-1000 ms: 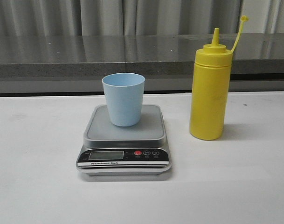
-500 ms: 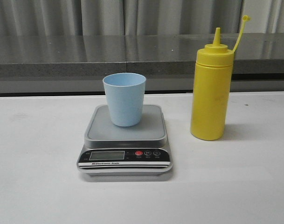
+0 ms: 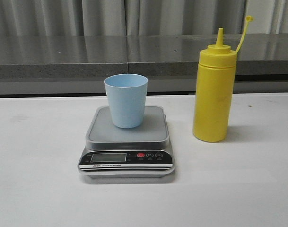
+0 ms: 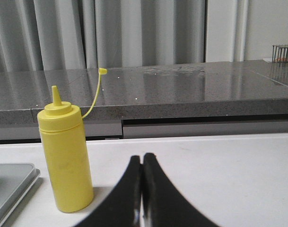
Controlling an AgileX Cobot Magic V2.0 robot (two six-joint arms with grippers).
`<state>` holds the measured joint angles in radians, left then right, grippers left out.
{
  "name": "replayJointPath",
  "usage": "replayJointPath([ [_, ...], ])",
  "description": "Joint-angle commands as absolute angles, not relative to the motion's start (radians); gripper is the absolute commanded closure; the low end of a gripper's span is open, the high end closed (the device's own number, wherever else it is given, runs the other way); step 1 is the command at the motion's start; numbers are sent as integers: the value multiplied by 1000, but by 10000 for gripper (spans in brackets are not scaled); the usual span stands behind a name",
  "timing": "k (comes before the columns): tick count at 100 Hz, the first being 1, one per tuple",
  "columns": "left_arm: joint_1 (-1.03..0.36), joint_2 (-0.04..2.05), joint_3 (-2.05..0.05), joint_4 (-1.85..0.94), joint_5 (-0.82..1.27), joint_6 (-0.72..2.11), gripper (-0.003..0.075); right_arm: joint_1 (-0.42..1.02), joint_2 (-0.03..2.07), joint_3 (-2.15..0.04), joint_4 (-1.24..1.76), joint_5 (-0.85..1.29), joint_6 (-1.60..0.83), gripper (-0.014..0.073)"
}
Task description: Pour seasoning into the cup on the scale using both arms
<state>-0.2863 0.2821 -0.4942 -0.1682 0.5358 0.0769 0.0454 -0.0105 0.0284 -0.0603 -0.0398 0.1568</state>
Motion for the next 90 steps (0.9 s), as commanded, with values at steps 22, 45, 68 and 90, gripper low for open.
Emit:
replayJointPath([
  [22,-244,293,-508,-44,434,68,741,39,-34,10,-68,-122,159,652],
  [45,-94,252,-303,-42,74,68,741,39,-34,10,-68,-121,159,652],
  [68,-26,142,-128,-37,14,68,741,39,-34,10,-68,-121,159,652],
  [90,12,-23,3,-26,14,68,741,39,-34,10,-68,-121,159,652],
])
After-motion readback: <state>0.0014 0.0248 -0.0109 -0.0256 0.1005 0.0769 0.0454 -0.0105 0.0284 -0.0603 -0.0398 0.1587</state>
